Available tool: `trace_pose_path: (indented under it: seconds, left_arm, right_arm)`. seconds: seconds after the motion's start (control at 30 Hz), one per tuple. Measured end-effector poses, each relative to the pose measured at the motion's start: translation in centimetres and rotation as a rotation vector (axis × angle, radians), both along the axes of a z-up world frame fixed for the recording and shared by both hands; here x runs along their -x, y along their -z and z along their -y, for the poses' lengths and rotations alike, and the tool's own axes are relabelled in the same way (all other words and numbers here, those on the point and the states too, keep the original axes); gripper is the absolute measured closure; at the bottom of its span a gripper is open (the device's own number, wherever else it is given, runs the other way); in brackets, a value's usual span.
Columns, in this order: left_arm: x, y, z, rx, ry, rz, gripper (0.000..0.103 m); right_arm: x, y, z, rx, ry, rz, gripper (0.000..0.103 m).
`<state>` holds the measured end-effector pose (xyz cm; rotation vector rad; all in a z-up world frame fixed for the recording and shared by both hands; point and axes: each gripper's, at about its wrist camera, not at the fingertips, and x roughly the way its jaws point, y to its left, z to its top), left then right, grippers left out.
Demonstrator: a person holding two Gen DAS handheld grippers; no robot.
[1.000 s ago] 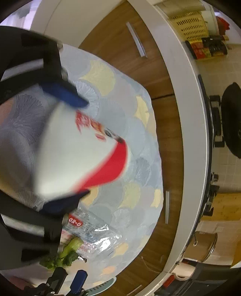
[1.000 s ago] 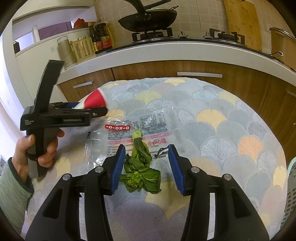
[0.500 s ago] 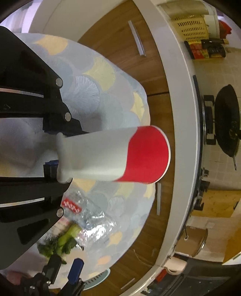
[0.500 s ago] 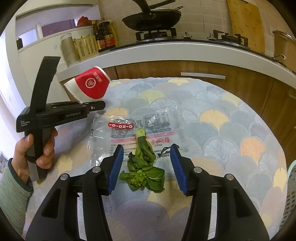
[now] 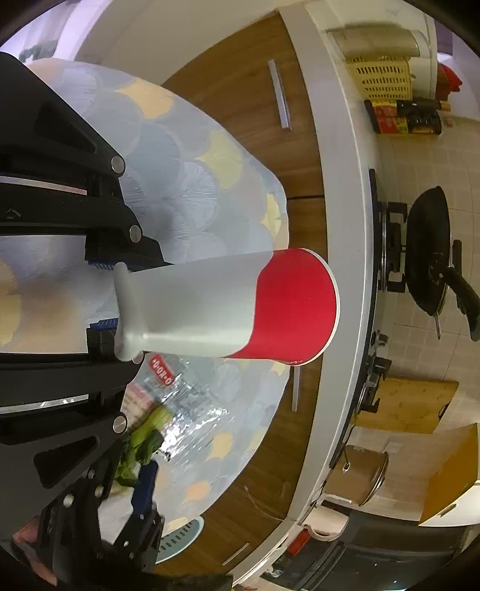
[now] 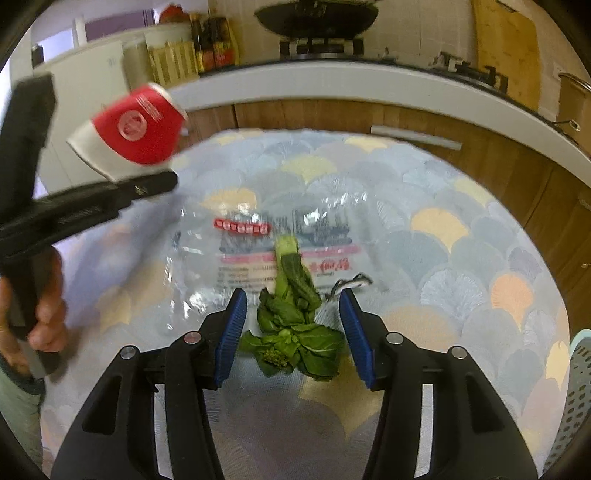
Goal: Collect trash
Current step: 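Grasp the red-and-white paper cup with the left gripper while the right gripper grasps the bok choy, then carry the paper cup and bok choy to the blue basket and open both grippers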
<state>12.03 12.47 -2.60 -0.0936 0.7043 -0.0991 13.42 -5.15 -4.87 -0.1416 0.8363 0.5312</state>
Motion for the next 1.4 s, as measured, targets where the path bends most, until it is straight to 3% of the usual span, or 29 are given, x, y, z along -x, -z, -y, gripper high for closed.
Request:
trace_pose_path:
  seconds: [0.03,0.1,0.27,0.43,0.77,1.03,1.4]
  left_arm:
    - [0.2,0.0,0.1,-0.001,0.001,-0.001,0.085]
    - [0.6,-0.1,0.2,-0.002,0.002,-0.006,0.085]
    - [2.3,-1.0,0.8,0.001,0.009,0.012,0.085]
    - [3.7,-2.3,2.1,-0.018,0.025,0.033,0.085]
    - [4.7,-4.8,5.7,0.002,0.083,0.080,0.085]
    - [4.3,-5.5,11.6,0.010,0.186,0.084,0.085]
    - [3.2,-4.7,23.8,0.004,0.381,0.059,0.085]
  right_arm:
    - [-0.1,0.2,-0.1,0.012,0.003,-0.008,0.080]
    - [0.3,-0.2,0.1,-0.004,0.005,0.023,0.083]
    - [2.1,-2.0,2.0,-0.139,-0.020,0.120,0.084]
    - [2.3,-3.6,4.7,-0.238,0.022,0.123,0.084]
    - [4.4,-7.7,10.4,-0.250,0.112,0.221,0.084]
    - [5.7,-8.6,16.5,-0.251,0.222,0.256,0.084]
    - [8.0,-8.7,27.7,-0.259,0.424,0.283,0.084]
